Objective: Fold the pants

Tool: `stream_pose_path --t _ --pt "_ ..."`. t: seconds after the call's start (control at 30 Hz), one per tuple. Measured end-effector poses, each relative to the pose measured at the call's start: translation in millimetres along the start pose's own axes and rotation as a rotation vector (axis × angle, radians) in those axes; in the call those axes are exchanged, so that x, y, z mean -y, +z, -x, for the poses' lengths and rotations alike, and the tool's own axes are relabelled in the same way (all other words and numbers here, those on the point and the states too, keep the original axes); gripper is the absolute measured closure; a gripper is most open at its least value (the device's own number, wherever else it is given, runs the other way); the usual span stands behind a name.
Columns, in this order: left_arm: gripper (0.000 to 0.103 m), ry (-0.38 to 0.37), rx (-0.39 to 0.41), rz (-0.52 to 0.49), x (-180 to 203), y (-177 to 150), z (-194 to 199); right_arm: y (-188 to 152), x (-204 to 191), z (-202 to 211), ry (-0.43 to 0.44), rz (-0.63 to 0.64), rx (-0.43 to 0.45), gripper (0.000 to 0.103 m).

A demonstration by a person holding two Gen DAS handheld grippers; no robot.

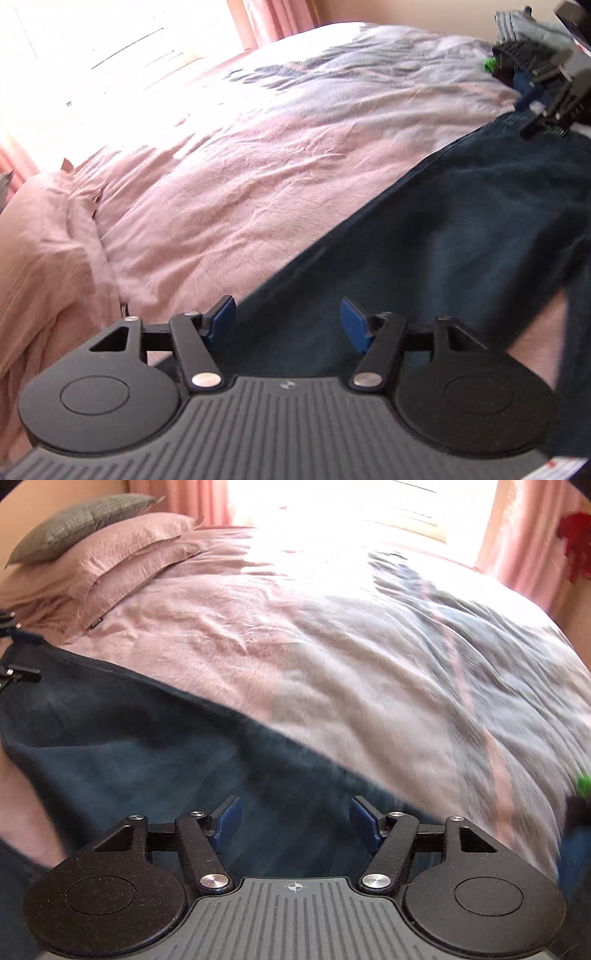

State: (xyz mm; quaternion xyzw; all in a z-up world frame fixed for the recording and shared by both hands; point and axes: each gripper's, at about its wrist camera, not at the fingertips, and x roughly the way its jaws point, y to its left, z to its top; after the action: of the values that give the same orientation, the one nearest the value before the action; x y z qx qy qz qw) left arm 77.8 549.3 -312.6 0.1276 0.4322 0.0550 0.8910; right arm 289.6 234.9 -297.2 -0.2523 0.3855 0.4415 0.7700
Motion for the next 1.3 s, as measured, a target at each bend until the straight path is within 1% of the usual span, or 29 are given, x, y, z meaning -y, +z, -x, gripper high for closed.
stream_pose_path --t 0.1,0.2,0.27,0.37,0.43,0.47,0.53,0.57,0.6,0.67,0.7,0.8,0.87,0.9,0.97,1.03,1.1,1.17,1.23,1.3 --pt "0.048 -0.004 -0.038 -0.035 -21.4 2.2 -37.2 18.7 11.2 -37.2 0.023 0.077 -0.003 0.041" --pt "0.055 -0.013 -0.083 -0.087 -35.7 -3.2 -63.4 31.0 22.0 -70.7 0.061 0.115 -0.028 0.042" --pt "0.056 -0.047 -0.117 -0.118 -42.1 -7.1 -77.5 34.5 25.6 -87.0 0.114 0.141 -0.057 0.042" --pt "0.056 -0.111 -0.153 -0.139 -48.4 -12.3 -88.1 35.9 29.2 -104.5 0.153 0.161 -0.1 0.043" --pt "0.056 -0.143 -0.166 -0.137 -53.0 -13.9 -93.0 36.2 31.8 -110.5 0.174 0.156 -0.111 0.05" --pt "0.056 -0.15 -0.18 -0.143 -53.8 -14.5 -96.4 36.0 33.0 -111.0 0.192 0.151 -0.112 0.064" --pt "0.068 -0.169 -0.192 -0.168 -50.6 -14.8 -100.5 35.9 30.5 -108.6 0.217 0.145 -0.123 0.08" --pt "0.083 -0.187 -0.196 -0.184 -46.4 -14.6 -100.9 35.3 27.2 -106.3 0.203 0.16 -0.124 0.088" --pt "0.091 -0.176 -0.193 -0.205 -40.8 -14.8 -100.4 34.2 22.5 -102.6 0.189 0.186 -0.122 0.094" --pt "0.101 -0.098 -0.157 -0.285 -25.5 -16.4 -93.7 31.4 12.7 -89.8 0.143 0.214 -0.086 0.097" --pt "0.101 -0.066 -0.142 -0.296 -21.0 -17.0 -88.5 29.6 7.2 -79.5 0.116 0.219 -0.058 0.098" --pt "0.102 0.03 -0.061 -0.241 -15.6 -17.4 -53.9 21.2 -15.0 -36.3 0.03 0.251 0.044 0.099" --pt "0.102 0.08 -0.007 -0.177 -10.8 -19.5 -17.8 9.2 -35.0 3.5 -0.026 0.271 0.122 0.099" --pt "0.102 0.103 0.019 -0.149 -5.4 -22.4 6.2 1.0 -46.3 25.5 -0.052 0.283 0.154 0.099" --pt "0.102 0.121 0.06 -0.085 7.2 -33.2 55.4 -18.9 -71.2 68.8 -0.108 0.313 0.207 0.099" --pt "0.102 0.123 0.083 -0.024 26.2 -51.6 108.4 -46.3 -105.5 113.5 -0.155 0.352 0.241 0.099" --pt "0.102 0.107 0.074 0.03 48.3 -75.3 152.8 -76.7 -137.0 153.0 -0.174 0.358 0.242 0.099" --pt "0.102 0.069 0.026 0.109 73.4 -106.8 191.6 -111.1 -168.8 185.1 -0.179 0.349 0.211 0.099" --pt "0.102 0.038 -0.042 0.171 101.7 -139.5 215.5 -144.1 -196.7 205.0 -0.158 0.313 0.135 0.099" --pt "0.102 0.0 -0.117 0.236 124.3 -169.2 224.9 -177.8 -221.6 213.1 -0.155 0.271 0.058 0.097"
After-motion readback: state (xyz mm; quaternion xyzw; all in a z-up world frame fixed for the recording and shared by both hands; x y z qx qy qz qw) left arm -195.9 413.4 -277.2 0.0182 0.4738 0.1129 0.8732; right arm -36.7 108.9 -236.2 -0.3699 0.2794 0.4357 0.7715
